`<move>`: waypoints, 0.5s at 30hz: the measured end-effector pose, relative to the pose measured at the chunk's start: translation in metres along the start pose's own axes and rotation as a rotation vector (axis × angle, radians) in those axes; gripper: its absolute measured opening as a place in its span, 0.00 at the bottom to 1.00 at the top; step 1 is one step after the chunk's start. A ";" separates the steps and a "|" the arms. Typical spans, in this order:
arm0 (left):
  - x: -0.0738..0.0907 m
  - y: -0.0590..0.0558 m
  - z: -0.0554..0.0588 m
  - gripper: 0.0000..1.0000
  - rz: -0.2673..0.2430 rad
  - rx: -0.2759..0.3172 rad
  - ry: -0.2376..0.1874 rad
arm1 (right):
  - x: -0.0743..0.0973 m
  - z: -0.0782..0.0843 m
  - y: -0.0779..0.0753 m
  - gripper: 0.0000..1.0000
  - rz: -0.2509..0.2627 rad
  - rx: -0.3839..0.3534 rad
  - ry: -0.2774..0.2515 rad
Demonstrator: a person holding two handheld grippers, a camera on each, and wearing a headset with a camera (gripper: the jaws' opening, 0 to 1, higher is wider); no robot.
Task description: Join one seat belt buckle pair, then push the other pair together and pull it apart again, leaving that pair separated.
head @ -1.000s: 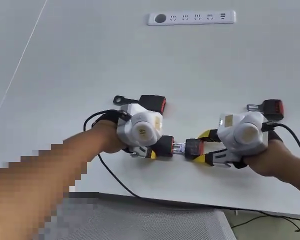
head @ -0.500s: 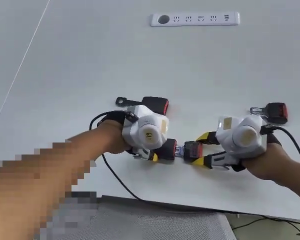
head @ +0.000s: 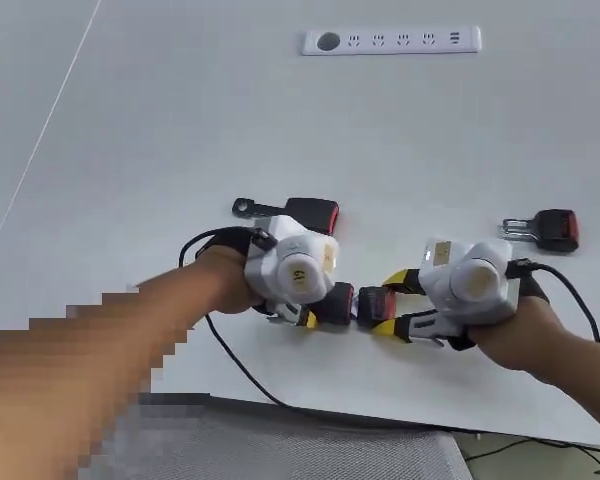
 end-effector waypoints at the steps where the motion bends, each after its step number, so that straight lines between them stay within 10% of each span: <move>1: -0.001 0.000 0.000 0.33 0.000 0.000 -0.003 | -0.001 0.000 0.000 0.32 0.001 0.002 0.002; 15: 0.001 -0.001 0.000 0.33 -0.007 0.012 -0.038 | 0.001 -0.001 -0.002 0.33 0.000 0.006 -0.006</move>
Point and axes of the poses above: the centre of the closed fingertips' face, and the gripper's own axes: x roughly backward along the fingers, y roughly to its left, z roughly out of its underside, the point moved 2 cm from there along x, roughly backward along the fingers, and after that the axes turned 4 degrees about -x, right-handed, at the moved point
